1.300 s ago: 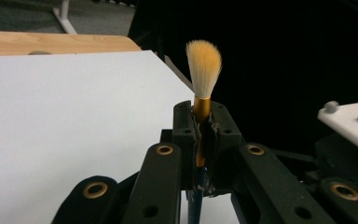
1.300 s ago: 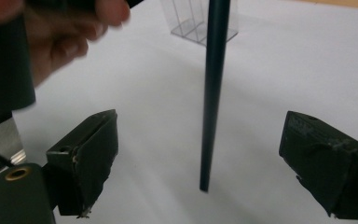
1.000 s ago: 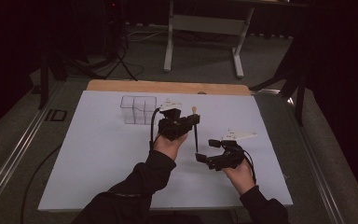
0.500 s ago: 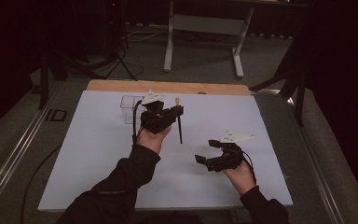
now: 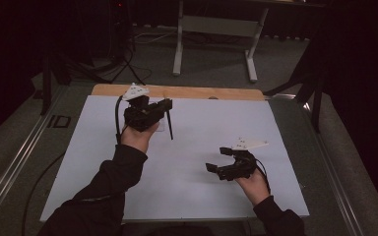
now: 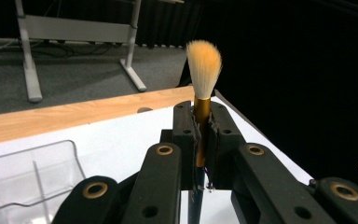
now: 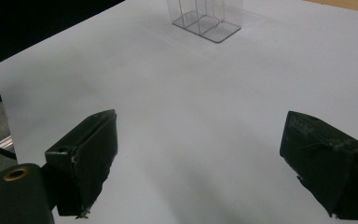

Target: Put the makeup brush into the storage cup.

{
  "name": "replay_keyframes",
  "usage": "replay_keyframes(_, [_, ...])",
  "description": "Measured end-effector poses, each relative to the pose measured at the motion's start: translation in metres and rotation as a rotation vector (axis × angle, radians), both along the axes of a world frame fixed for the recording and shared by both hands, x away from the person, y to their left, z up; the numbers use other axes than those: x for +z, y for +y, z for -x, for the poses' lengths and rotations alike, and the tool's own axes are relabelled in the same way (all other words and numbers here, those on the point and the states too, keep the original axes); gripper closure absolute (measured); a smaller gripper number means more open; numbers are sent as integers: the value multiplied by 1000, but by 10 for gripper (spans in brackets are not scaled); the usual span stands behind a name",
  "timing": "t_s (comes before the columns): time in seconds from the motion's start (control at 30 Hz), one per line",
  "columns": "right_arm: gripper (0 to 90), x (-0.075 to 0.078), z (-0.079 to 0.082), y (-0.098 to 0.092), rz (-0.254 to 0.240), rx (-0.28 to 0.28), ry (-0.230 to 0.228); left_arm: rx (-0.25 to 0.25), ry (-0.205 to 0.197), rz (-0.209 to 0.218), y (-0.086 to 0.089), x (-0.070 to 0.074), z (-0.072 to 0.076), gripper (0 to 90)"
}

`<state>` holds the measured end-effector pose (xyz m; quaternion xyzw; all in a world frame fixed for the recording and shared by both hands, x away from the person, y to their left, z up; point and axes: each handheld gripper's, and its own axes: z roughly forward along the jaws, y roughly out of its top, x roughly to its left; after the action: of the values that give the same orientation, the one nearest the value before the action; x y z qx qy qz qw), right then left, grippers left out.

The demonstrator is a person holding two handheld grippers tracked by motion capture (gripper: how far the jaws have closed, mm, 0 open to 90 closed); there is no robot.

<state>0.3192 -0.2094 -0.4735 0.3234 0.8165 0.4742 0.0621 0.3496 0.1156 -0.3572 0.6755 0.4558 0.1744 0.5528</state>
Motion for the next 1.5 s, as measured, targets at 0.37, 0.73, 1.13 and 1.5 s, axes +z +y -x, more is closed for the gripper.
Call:
replay_keyframes(0.37, [109, 1, 0, 0, -4, 0, -3, 10, -64, -18, 26, 9, -4, 840])
replay_keyframes(0.73, [109, 2, 1, 1, 10, 1, -9, 14, -98, -35, 39, 11, -15, 839])
replay_keyframes(1.13, [109, 1, 1, 3, 21, 2, -3, 36, -154, -78, 51, 4, -34, 839])
replay_keyframes(1.5, [110, 0, 0, 3, 25, 4, 1, 57, -193, -83, 61, -2, -53, 839])
